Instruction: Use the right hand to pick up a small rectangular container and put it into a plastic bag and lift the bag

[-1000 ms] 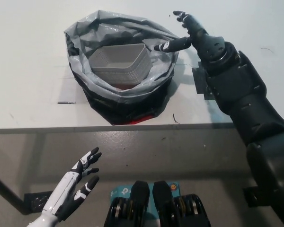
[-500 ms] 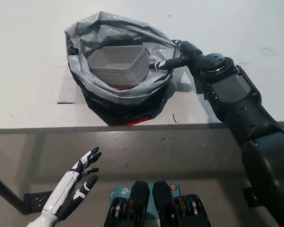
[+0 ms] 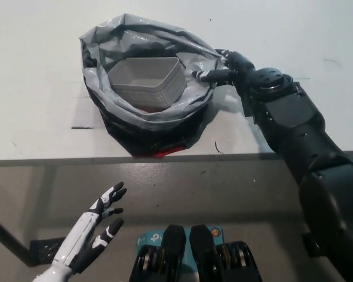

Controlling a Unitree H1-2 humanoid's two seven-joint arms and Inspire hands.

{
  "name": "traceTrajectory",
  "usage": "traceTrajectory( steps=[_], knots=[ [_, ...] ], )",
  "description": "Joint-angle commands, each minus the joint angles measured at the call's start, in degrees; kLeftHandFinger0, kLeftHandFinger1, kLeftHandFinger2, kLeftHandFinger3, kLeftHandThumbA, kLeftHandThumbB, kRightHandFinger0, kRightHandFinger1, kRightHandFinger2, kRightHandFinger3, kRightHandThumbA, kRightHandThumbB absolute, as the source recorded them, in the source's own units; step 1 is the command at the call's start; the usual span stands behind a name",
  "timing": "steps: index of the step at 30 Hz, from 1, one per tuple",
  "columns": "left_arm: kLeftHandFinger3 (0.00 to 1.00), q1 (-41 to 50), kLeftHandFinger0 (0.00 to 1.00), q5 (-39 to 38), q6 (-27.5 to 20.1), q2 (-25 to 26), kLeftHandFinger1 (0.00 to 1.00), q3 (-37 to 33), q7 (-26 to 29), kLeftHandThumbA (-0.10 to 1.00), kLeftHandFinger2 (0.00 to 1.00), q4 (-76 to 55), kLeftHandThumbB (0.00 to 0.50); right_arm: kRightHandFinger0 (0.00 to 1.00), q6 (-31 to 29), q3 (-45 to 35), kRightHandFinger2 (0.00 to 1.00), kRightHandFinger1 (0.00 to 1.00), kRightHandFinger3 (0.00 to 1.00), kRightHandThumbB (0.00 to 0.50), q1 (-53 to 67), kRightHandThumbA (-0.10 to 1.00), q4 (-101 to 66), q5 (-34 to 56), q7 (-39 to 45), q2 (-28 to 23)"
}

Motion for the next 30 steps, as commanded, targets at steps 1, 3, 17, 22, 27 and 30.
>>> traceTrajectory(
  steps=[1,3,17,22,27,30],
  knots=[
    [1.00,-0.89,0.89,0.65,-1.68,0.89,1.00,0.49,0.63,0.91,1.00,-1.76,0.255,0.00,-4.09,-6.91,0.33,0.10,0.59,0.266,-6.55,0.05,-0.70,8.77,-8.17,1.32],
    [1.00,-1.10,0.89,0.60,-1.80,0.95,1.00,0.53,0.57,0.91,1.00,-1.62,0.255,0.00,-4.92,-11.15,0.77,0.32,0.57,0.248,-6.57,-0.07,-1.30,12.10,-7.65,1.50],
    [1.00,-1.83,0.86,0.13,-1.10,0.98,0.96,0.66,0.33,0.86,1.00,-1.66,0.247,0.00,-1.86,-24.09,0.58,0.12,0.53,0.245,-8.55,-0.10,0.31,21.67,-8.59,0.48],
    [1.00,-1.92,0.85,0.00,-0.92,0.98,0.95,0.61,0.24,0.86,1.00,-1.83,0.243,0.00,-0.69,-24.27,0.58,0.11,0.50,0.215,-9.31,-0.10,-0.27,22.44,-8.99,0.38],
    [1.00,-2.03,0.84,0.26,-0.86,0.87,0.94,0.63,0.41,0.85,1.00,-2.11,0.240,0.00,1.19,-23.39,0.66,0.14,0.43,0.180,-11.95,-0.10,-3.40,23.20,-10.00,1.18],
    [1.00,-2.16,0.84,0.45,-0.69,0.95,0.94,0.60,0.38,0.85,1.00,-2.12,0.237,0.00,2.48,-22.07,0.66,0.15,0.54,0.165,-13.65,-0.10,-5.81,23.03,-9.20,1.62]
  ],
)
